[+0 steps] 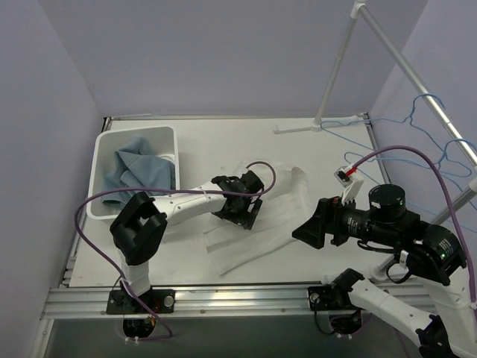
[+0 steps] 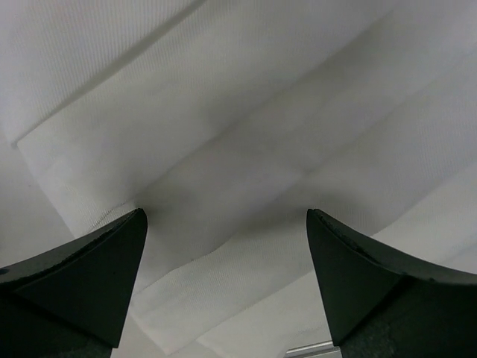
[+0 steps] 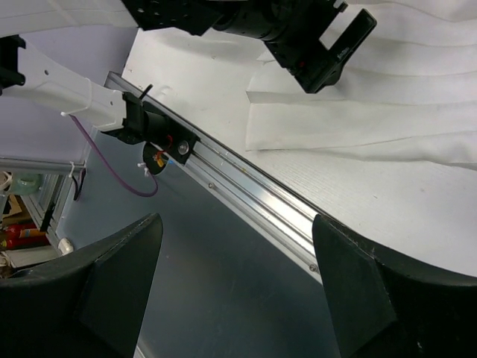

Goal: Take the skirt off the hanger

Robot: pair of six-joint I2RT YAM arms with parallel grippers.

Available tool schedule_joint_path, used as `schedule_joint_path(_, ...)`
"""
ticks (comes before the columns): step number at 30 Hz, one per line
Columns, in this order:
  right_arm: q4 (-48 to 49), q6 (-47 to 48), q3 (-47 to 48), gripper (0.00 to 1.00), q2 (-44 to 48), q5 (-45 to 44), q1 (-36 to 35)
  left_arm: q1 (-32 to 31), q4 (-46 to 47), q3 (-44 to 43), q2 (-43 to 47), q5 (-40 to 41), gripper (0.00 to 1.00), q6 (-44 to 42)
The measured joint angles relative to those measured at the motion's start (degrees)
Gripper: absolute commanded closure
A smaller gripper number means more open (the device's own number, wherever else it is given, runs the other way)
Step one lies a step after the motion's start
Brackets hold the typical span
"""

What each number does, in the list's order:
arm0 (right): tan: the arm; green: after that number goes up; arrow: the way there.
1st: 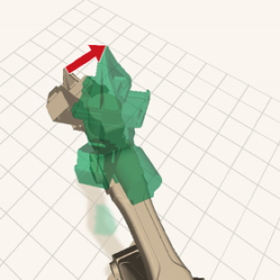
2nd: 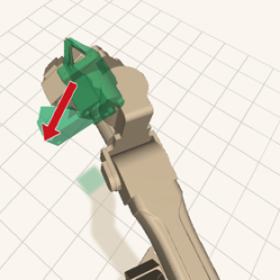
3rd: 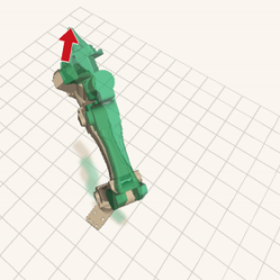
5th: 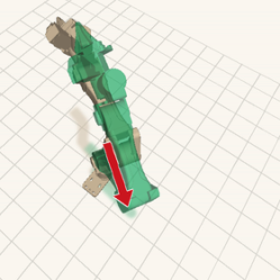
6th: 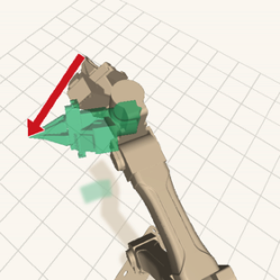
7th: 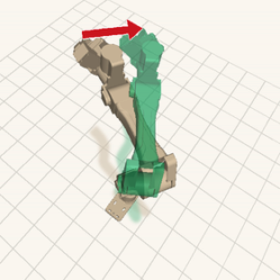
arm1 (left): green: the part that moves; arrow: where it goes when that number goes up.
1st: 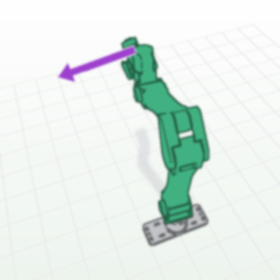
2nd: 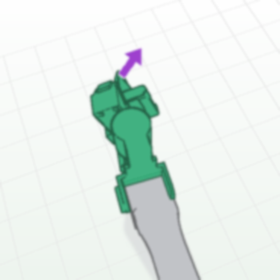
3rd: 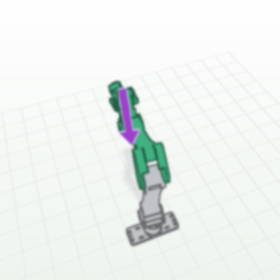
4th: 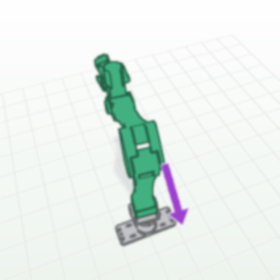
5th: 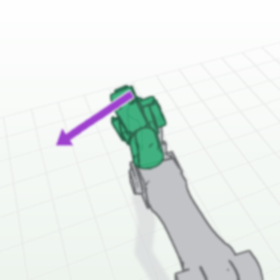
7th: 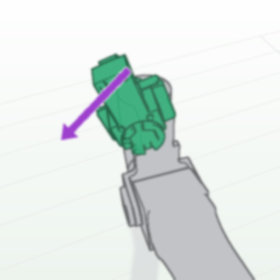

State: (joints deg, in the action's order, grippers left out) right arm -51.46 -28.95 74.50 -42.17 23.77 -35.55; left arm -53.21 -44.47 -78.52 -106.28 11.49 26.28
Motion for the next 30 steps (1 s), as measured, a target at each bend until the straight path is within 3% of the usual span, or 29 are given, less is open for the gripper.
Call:
schedule_joint_path(5,-0.55,-0.92,-0.02,0.23,1.20,-0.63,0.00,0.20,2.32,0.31,-3.69,-0.61,0.09,0.04)
schedule_joint_path(7,-0.79,-1.11,-0.04,0.23,1.49,-0.94,0.00,0.20,3.65,1.55,-4.09,-0.63,0.27,0.31)
schedule_joint_path(8,-0.83,-1.20,-0.09,0.23,1.64,-1.05,0.00,0.20,4.37,2.38,-4.09,-0.59,0.43,0.44)
schedule_joint_path(9,-0.85,-1.25,-0.22,0.23,1.79,-1.09,0.00,0.20,5.29,3.08,-4.07,-0.96,0.70,0.63)
schedule_joint_path(11,-1.01,-1.40,-0.48,0.23,2.08,-1.11,0.00,0.15,6.62,3.69,-3.82,-0.57,0.97,0.66)
schedule_joint_path(22,-1.22,-1.44,-1.07,0.23,2.12,-1.31,0.00,2.78,2.73,3.39,0.59,3.15,0.98,-1.68)
schedule_joint_path(26,-0.94,-1.42,-1.77,0.23,2.12,-1.31,0.00,6.82,-3.45,-6.38,6.36,3.43,0.98,-4.59)
schedule_joint_path(30,-0.07,-1.44,-2.86,0.23,1.95,-1.29,0.00,14.05,-6.93,-22.36,12.15,2.27,0.98,-7.98)
